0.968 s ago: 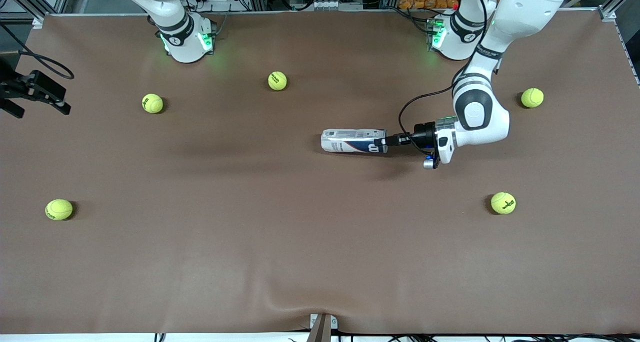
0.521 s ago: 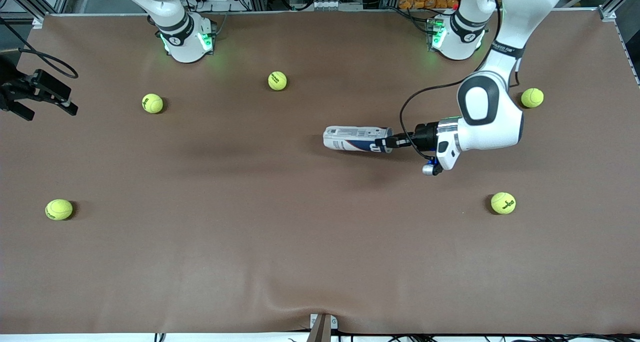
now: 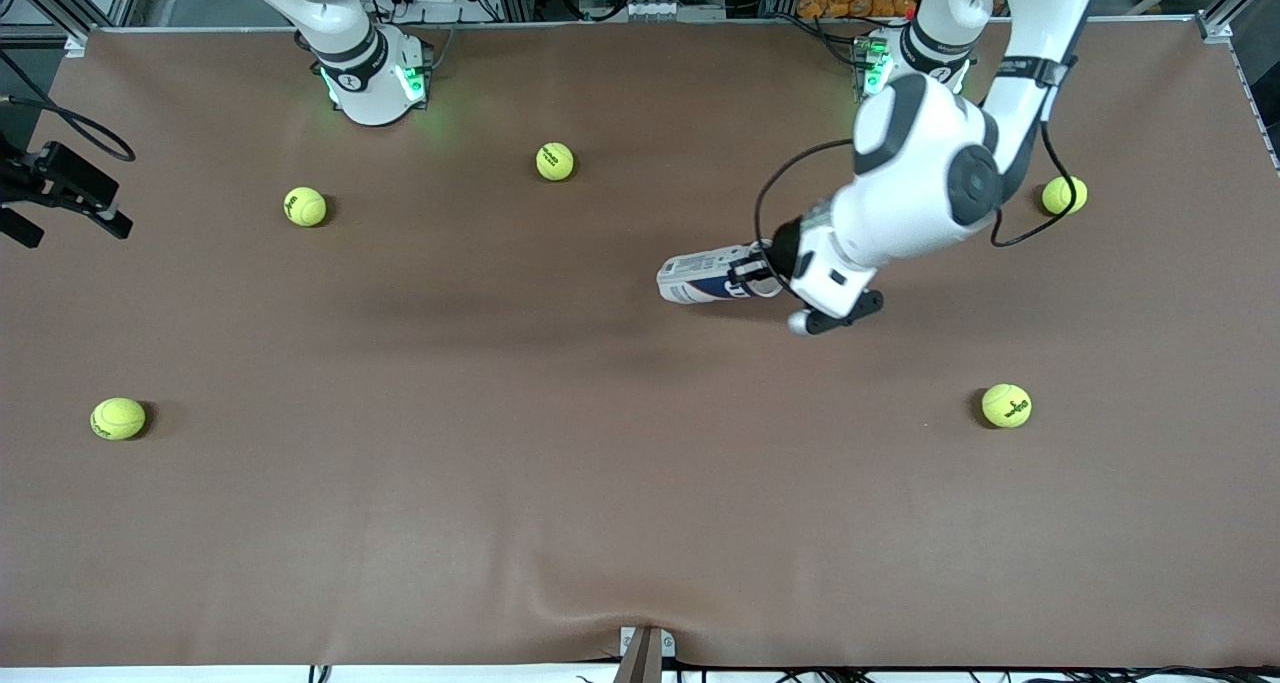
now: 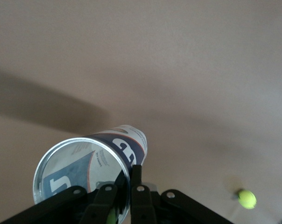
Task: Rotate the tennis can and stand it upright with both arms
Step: 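Rotate the can upright with the left gripper, lid end up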
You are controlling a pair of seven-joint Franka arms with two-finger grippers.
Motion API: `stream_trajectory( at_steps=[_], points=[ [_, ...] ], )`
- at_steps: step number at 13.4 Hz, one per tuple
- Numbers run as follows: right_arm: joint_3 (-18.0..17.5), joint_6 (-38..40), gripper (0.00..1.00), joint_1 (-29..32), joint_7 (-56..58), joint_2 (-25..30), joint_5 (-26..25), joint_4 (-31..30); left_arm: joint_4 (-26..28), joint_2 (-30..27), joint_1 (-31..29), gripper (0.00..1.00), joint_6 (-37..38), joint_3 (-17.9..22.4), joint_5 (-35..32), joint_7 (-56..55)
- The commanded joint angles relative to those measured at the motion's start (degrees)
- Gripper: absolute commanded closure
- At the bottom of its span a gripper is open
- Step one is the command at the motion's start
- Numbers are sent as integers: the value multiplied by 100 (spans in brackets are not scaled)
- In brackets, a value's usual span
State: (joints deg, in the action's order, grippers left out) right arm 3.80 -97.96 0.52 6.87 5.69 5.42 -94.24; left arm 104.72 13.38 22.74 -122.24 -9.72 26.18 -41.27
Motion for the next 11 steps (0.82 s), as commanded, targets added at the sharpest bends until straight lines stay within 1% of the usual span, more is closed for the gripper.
stream_trajectory(
  at_steps=[1, 2, 5, 7, 9, 11],
  points=[
    [-38, 145, 0, 167, 77, 256, 82, -59, -407, 95, 343, 100, 112, 31, -604, -739],
    [-29, 181, 0, 193, 77, 274, 82, -33, -574, 173, 484, 100, 217, 31, -858, -951],
    [-20, 242, 0, 202, 77, 274, 82, 46, -1188, 594, 1037, 100, 586, 31, -2340, -1916],
    [-20, 234, 0, 185, 77, 274, 55, 55, -1453, 902, 1424, 100, 832, 40, -3098, -2409],
    [-20, 260, 0, 124, 69, 257, -15, 82, -1682, 1114, 1522, 100, 869, 31, -3198, -2683],
    [-29, 313, 0, 115, 191, 231, -146, 64, -1779, 1263, 1593, 100, 860, 40, -3224, -2780]
  ],
)
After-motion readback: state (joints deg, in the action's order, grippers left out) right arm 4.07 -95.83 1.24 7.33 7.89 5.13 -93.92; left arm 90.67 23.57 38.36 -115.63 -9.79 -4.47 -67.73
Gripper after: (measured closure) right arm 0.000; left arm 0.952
